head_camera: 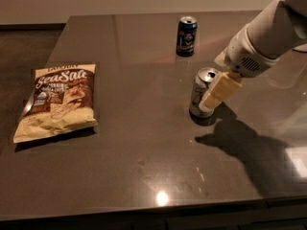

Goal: Move 7up can near brown chip bag

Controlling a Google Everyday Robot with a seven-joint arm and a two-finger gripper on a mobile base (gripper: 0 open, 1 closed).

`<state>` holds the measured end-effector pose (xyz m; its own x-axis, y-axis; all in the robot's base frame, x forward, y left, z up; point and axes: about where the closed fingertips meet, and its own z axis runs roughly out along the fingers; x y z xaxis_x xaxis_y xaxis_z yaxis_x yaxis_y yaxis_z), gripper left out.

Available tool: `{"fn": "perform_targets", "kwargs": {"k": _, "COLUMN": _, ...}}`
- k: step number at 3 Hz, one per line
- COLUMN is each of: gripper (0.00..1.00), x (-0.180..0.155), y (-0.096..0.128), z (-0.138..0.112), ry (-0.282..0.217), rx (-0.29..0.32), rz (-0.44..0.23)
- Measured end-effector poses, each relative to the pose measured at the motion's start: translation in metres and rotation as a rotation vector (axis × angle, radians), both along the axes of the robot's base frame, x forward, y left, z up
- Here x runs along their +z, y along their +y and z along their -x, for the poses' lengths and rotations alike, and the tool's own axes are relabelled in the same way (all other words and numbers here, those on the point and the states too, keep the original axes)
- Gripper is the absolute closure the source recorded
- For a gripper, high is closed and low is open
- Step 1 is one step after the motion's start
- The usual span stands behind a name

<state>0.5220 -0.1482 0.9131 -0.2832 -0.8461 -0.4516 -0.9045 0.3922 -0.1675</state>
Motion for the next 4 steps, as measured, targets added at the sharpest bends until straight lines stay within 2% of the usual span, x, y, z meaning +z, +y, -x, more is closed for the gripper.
{"fn": "perform_targets", "kwargs": {"k": 2, "gripper": 0.61, "x": -0.002, "y": 0.001, "z": -0.009, "ry": -0.01, "rx": -0.018, "rz": -0.026}}
{"fn": "perform_targets", "kwargs": {"k": 3, "gripper": 0.84, "x": 0.014, "y": 0.015, "z": -0.012, "ry": -0.018, "rx": -0.001, "rz": -0.06}}
{"fn": "perform_targets", "kwargs": {"k": 4, "gripper": 1.0, "x": 0.03, "y": 0.043, "z": -0.01, "ry": -0.012, "rx": 0.047, "rz": -0.101}}
